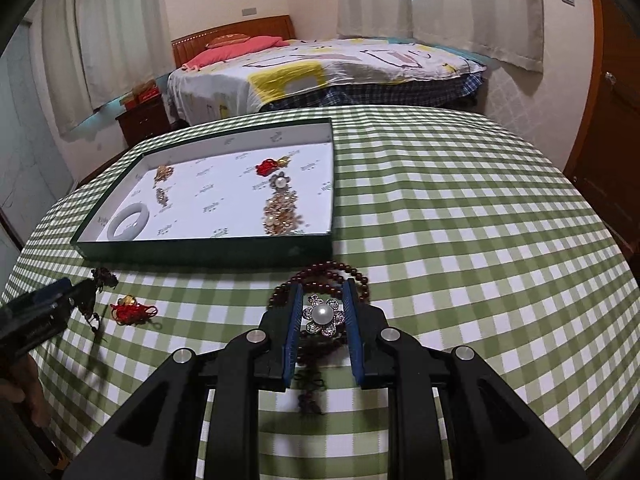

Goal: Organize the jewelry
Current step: 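Grasp the pearl flower brooch with the right tool while the left tool grasps the black pendant, then carry the brooch and black pendant into the box and open both tools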

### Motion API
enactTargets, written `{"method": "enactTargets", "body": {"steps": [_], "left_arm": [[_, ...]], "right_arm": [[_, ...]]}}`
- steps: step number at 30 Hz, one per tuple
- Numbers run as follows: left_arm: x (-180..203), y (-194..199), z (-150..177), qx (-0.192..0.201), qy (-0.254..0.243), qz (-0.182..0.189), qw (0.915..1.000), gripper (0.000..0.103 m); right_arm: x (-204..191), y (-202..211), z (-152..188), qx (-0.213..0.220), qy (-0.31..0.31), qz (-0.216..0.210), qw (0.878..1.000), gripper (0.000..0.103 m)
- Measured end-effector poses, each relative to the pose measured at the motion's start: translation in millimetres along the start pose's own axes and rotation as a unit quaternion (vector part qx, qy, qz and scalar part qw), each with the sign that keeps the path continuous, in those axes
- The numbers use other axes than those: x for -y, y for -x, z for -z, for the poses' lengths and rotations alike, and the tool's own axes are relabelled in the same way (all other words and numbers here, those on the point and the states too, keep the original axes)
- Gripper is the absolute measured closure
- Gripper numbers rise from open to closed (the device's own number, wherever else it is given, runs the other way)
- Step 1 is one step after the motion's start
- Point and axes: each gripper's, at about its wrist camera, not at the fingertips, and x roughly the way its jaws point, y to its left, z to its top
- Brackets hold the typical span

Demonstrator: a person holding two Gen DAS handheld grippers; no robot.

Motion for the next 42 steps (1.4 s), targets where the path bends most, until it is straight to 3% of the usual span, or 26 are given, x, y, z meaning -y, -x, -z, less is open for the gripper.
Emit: {"method": "enactTargets", "body": {"steps": [2, 6, 18, 29, 42], "left_arm": [[0.7, -2.9, 2.3, -0.004, 0.000, -0.002, 1.0000, 0.042], [1.3, -8.0, 5.9, -0.014, -0.003, 0.000, 0.9999, 0.058], [0.3, -6.2, 9.1, -0.011, -0.019, 0.003, 0.9998, 0.086], [0.9, -2.9, 10.6, -0.003, -0.020, 0.012, 0.9997, 0.086], [10.2, 36.3, -6.4, 0.051, -0.029, 0.032, 0.9978, 0.086]], "right_arm": [[3.2, -2.3, 0.7, -0.004, -0.006, -0.002, 1.000, 0.081], [5.6, -4.5, 2.1, -0.007, -0.011, -0.004, 1.000, 0.081], [2.2, -6.9, 3.0, -0.009, -0.005, -0.003, 1.000, 0.081], [-0.3, -8.0, 3.7, -0.011, -0.002, -0.003, 1.000, 0.081], [-13.7, 7.4, -4.8, 0.015, 0.010, -0.024, 1.000, 0.081]]}}
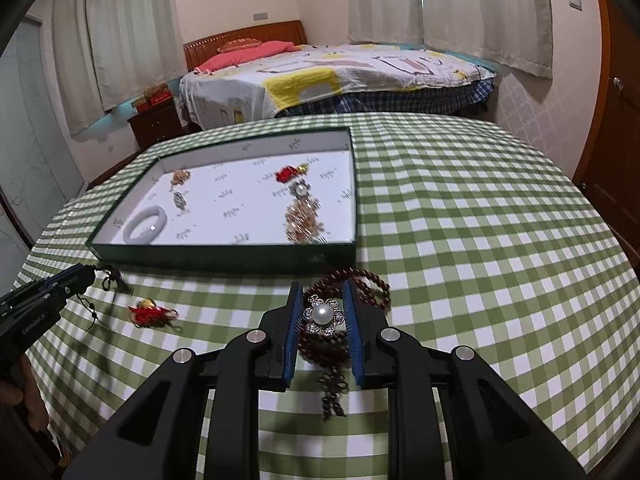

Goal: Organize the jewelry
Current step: 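Carry the brooch and black pendant into the box and open both tools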

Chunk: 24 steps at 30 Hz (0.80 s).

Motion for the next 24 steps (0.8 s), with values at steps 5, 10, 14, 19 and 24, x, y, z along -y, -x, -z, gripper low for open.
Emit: {"method": "enactTargets", "body": {"steps": [5, 10, 14, 19, 24], "left_arm": [[6.2, 19.1, -20.1, 0.034, -0.003, 0.014, 0.9993, 0.086], [13.1, 31.7, -51.2, 0.075, -0.012, 0.030, 0.9967, 0.086], [17.9, 33.2, -77.1, 0.108, -0.018, 0.034, 0.9934, 0.086], [23.0, 21.9, -107.8, 0.139, -0.026, 0.034, 0.9893, 0.086], [24.1, -2.9, -132.2, 0.153, -0.027, 0.031, 0.9874, 0.086]], "right_arm": [[-7.0, 10.5, -15.1, 0.021, 0.002, -0.015, 1.000, 0.081], [-16.8, 15.9, -39.3, 0.046, 0.001, -0.036, 0.998, 0.081], [-28.9, 17.5, -66.4, 0.078, 0.012, -0.045, 0.996, 0.081], [-43.2, 14.3, -103.7, 0.124, 0.019, -0.055, 0.991, 0.081], [-54.7, -4.8, -129.0, 0.148, 0.026, -0.062, 0.987, 0.081]]}}
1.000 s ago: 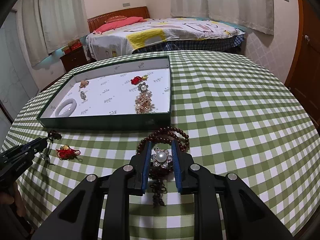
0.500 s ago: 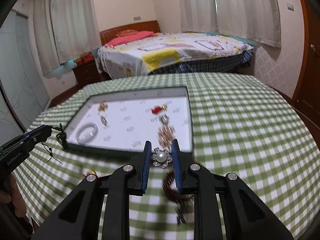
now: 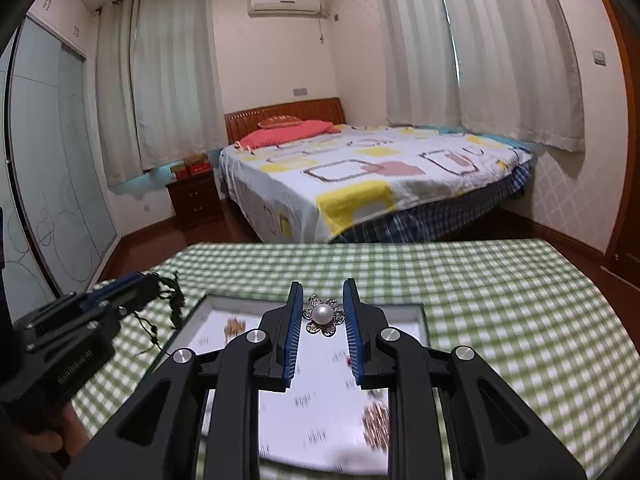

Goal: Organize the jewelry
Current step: 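Carry the brooch and black pendant into the box and open both tools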

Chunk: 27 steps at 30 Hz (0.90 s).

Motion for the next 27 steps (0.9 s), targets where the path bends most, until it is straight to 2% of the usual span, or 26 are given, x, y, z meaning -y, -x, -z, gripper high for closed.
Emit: {"method": "enactTargets", "body": {"steps": [6, 10, 14, 20, 21, 24, 25, 27], "left_arm": [[-4.7, -51.5, -4.5, -0.016, -0.006, -0.008, 0.9998, 0.086], [-10.8, -92.4, 3.2, -0.052, -0.008, -0.015, 0.9985, 0.086], [-16.9, -126.1, 13.2, -0.096, -0.010, -0.018, 0.9952, 0.086], [-20.9, -152.3, 24.2, -0.136, -0.011, -0.025, 0.9904, 0.086], [-21.8, -154.4, 24.7, -0.137, -0.010, -0.029, 0.9902, 0.084], [-23.0, -157.2, 26.0, -0.141, -0.004, -0.032, 0.9894, 0.062], [-23.8, -158.0, 25.9, -0.143, -0.002, -0.031, 0.9892, 0.058], [-26.0, -159.5, 25.7, -0.146, 0.004, -0.029, 0.9888, 0.057]], "right_arm": [[2.8, -51.8, 3.1, -0.018, -0.004, 0.001, 1.000, 0.081], [5.4, -92.6, 16.2, -0.060, -0.009, 0.007, 0.998, 0.081], [7.0, -116.7, 22.0, -0.091, -0.011, 0.012, 0.996, 0.081], [4.3, -143.1, 27.5, -0.146, -0.008, 0.007, 0.989, 0.081], [4.2, -146.2, 28.6, -0.152, -0.009, 0.007, 0.988, 0.081], [5.9, -153.7, 31.5, -0.173, -0.018, 0.005, 0.985, 0.081], [6.5, -155.6, 33.1, -0.180, -0.021, 0.003, 0.984, 0.081], [9.0, -158.8, 34.9, -0.189, -0.029, 0.002, 0.982, 0.079]]}}
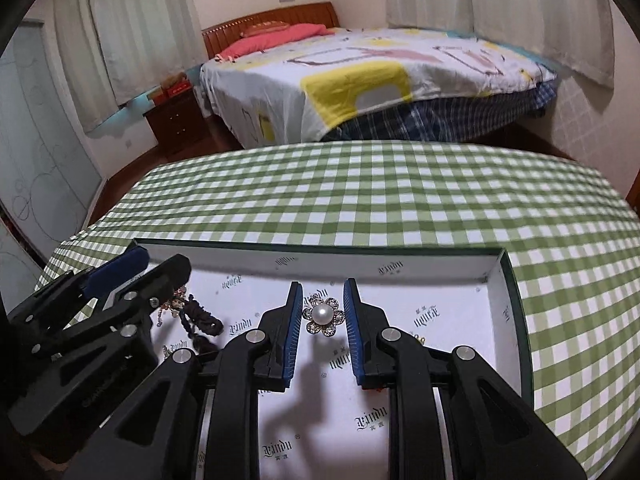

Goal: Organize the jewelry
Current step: 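Carry the brooch and black pendant into the box and open both tools, then move the left tool to the red knot charm while the right tool grasps the prayer beads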

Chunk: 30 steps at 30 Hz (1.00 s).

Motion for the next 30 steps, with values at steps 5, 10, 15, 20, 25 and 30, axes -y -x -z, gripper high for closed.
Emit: {"method": "enactTargets", "body": {"steps": [5, 10, 15, 20, 25, 30], "left_arm": [[-3.6, 0.7, 0.3, -0.001, 0.010, 0.001, 1.0000, 0.048], [-8.1, 14.8, 3.3, 0.011, 0.021, 0.004, 0.9997, 0.044], [-10.8, 50.3, 6.9, 0.041, 0.031, 0.010, 0.9986, 0.038], [-7.2, 88.4, 20.1, 0.063, 0.032, 0.015, 0.9974, 0.035], [-1.1, 122.6, 41.3, 0.069, 0.033, 0.023, 0.9968, 0.035], [5.5, 151.6, 65.7, 0.073, 0.038, 0.026, 0.9963, 0.035]], "right_arm": [[1.1, 1.7, 1.7, 0.005, -0.007, 0.001, 1.000, 0.055], [2.5, 18.9, 2.8, 0.042, 0.000, 0.011, 0.999, 0.055], [2.7, 54.2, 8.8, 0.086, 0.004, 0.013, 0.996, 0.055], [6.5, 97.0, 26.0, 0.126, 0.016, 0.025, 0.992, 0.055], [21.2, 126.6, 55.0, 0.130, 0.004, 0.036, 0.991, 0.055], [34.5, 148.6, 94.3, 0.124, -0.003, 0.061, 0.990, 0.055]]}}
